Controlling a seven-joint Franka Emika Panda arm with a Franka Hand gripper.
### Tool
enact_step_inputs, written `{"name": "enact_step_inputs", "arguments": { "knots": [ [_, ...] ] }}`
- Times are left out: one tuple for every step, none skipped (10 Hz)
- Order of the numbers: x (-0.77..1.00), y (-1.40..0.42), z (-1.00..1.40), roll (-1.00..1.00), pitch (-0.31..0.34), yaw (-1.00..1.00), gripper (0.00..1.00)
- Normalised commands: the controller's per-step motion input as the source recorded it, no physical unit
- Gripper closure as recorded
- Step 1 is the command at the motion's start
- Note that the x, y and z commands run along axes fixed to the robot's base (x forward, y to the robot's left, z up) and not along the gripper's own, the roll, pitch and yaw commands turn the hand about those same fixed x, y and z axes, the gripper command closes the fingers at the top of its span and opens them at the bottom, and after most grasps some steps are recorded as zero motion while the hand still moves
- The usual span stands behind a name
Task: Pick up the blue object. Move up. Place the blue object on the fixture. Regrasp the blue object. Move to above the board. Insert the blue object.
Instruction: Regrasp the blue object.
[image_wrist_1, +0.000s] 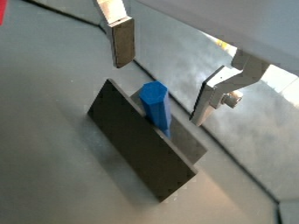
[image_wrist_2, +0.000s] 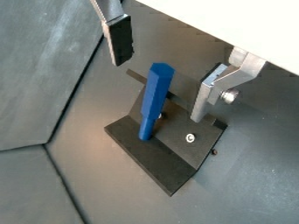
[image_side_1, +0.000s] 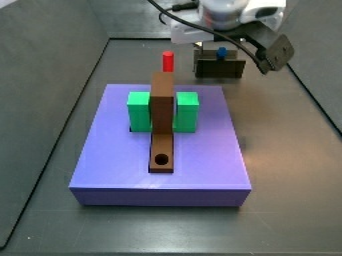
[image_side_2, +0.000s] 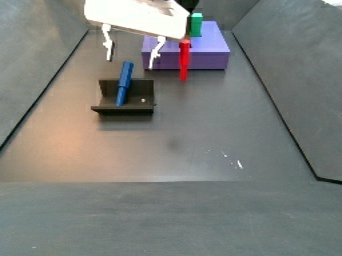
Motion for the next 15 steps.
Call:
{"name": "enact_step_inputs", "arguments": {
  "knots": [
    [0.28, -0.15, -0.31, 0.32, 0.0, 0.22, 0.0],
    [0.18, -0.05, -0.25, 0.22, 0.0, 0.15, 0.0],
    [0.0, 0.09, -0.05, 0.0, 0.0, 0.01, 0.0],
    [0.0, 0.19, 0.0, 0.0, 0.0, 0.02, 0.0],
    [0.0, 0.18, 0.01, 0.0, 0.0, 0.0, 0.0],
    [0.0, 0.13, 0.0, 0.0, 0.0, 0.0, 0.0],
    [0.0, 0.0, 0.0, 0.04, 0.0, 0.0, 0.0],
    [0.0, -0.03, 0.0, 0.44, -0.046, 0.07, 0.0],
    [0.0, -0.07, 0.0, 0.66, -0.04, 0.16, 0.0],
    [0.01, -0.05, 0.0, 0.63, -0.006, 0.18, 0.0],
    [0.0, -0.06, 0.0, 0.4, 0.0, 0.09, 0.0],
    [0.0, 0.0, -0.15, 0.05, -0.009, 0.0, 0.0],
    [0.0, 0.0, -0.18, 0.0, -0.054, 0.0, 0.0],
    [0.0, 0.0, -0.11, 0.0, -0.02, 0.0, 0.0],
    [0.0, 0.0, -0.13, 0.0, -0.029, 0.0, 0.0]
  ]
}}
